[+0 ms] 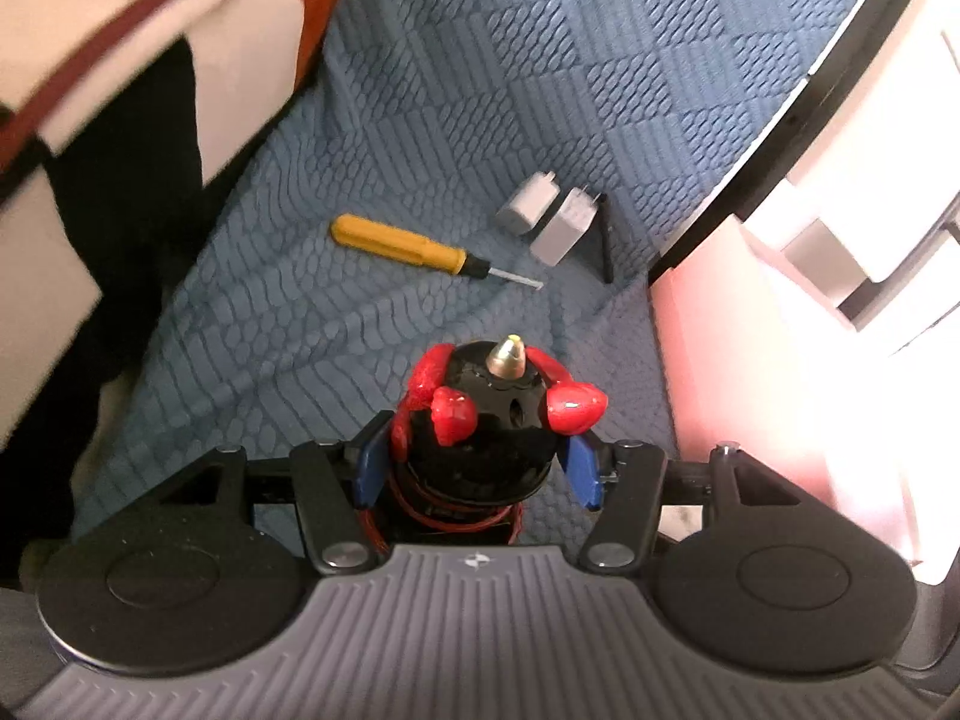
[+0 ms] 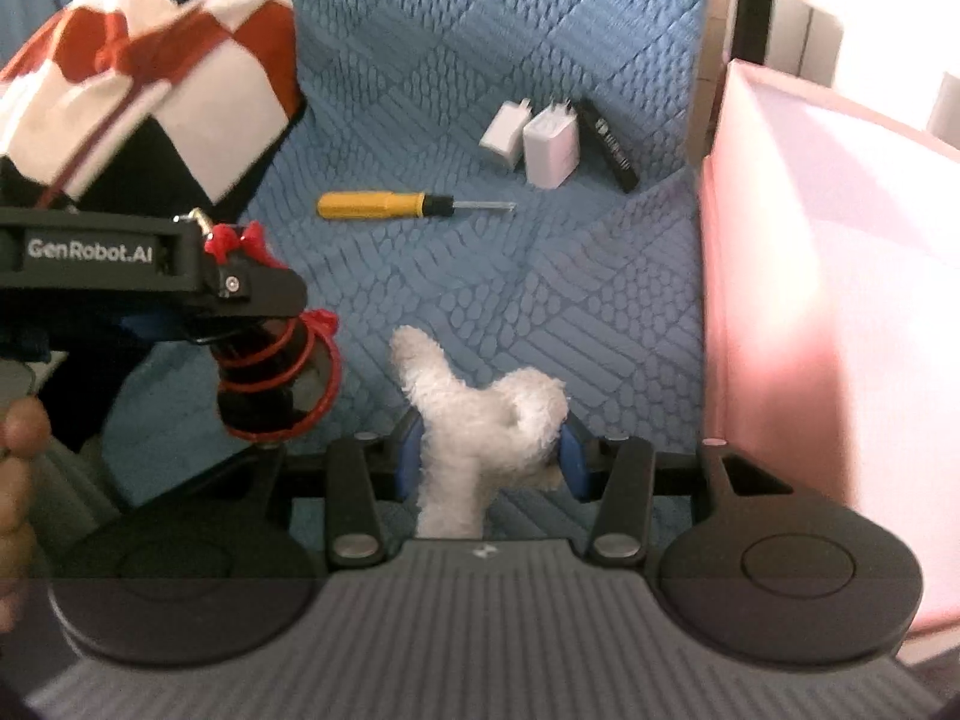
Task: Organize rigid objects
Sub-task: 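Carry the red-black toy and white fluffy toy over the pink box with both tools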
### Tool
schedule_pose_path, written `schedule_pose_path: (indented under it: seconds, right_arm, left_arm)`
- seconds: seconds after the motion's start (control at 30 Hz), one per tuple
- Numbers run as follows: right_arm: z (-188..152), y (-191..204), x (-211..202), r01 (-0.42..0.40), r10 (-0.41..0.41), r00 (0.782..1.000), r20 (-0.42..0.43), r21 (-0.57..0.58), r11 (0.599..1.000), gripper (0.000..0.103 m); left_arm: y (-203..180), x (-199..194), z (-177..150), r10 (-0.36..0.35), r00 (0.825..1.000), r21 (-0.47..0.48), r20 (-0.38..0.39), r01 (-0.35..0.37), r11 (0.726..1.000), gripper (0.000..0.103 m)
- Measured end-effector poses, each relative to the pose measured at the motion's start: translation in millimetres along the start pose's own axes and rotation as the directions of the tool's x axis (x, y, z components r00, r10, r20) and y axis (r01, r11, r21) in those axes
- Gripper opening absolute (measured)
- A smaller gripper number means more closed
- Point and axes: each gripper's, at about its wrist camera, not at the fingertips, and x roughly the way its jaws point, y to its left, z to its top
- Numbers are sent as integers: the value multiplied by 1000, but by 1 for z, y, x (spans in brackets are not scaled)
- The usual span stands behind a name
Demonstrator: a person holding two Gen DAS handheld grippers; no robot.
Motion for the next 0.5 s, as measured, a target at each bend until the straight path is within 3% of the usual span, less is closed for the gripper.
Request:
schedule_pose_path:
  seconds: [0.1, 0.27, 0.4, 0.5]
  right_arm:
    - [5, -2, -26, -4, 3, 999, 37, 32, 999, 49]
    - [18, -6, -75, -65, 58, 992, 110, 63, 996, 49]
    - [24, -5, -101, -74, 64, 989, 132, 69, 995, 49]
    - [25, -5, -116, -67, 55, 989, 140, 82, 994, 49]
  left_arm:
    - [-8, -18, 2, 25, 1000, 29, 8, -25, 999, 64]
    - [-8, -46, 0, -23, 1000, -16, 2, 23, 1000, 64]
    - [-10, -72, -3, -33, 999, -49, 33, 34, 998, 64]
    - [-19, -90, -3, -12, 998, -19, 55, 14, 1000, 64]
